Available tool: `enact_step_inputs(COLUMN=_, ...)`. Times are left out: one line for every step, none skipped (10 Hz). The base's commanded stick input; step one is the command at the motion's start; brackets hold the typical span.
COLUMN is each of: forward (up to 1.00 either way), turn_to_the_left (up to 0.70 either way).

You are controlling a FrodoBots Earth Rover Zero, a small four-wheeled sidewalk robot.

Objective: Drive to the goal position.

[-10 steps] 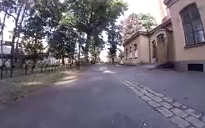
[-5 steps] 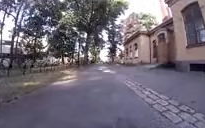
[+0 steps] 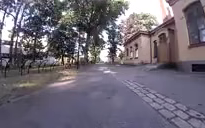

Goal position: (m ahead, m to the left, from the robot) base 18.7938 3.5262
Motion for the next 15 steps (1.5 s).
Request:
enact_step_inputs(forward=0.45, turn_to_the_left=0.00)
enact_step_inputs(forward=0.45, turn_to_the_left=0.00)
enact_step_inputs(forward=0.45, turn_to_the_left=0.00)
enact_step_inputs(forward=0.45, turn_to_the_left=0.00)
enact_step_inputs(forward=0.45, turn_to_the_left=0.00)
enact_step_inputs(forward=0.45, turn_to_the_left=0.00)
enact_step_inputs(forward=0.45, turn_to_the_left=0.00)
enact_step_inputs(forward=0.45, turn_to_the_left=0.00)
enact_step_inputs(forward=0.45, turn_to_the_left=0.00)
enact_step_inputs(forward=0.45, turn_to_the_left=0.00)
enact_step_inputs(forward=0.45, turn_to_the_left=0.00)
enact_step_inputs(forward=0.45, turn_to_the_left=0.00)
enact_step_inputs(forward=0.45, turn_to_the_left=0.00)
enact_step_inputs(forward=0.45, turn_to_the_left=0.00)
enact_step_inputs(forward=0.45, turn_to_the_left=0.00)
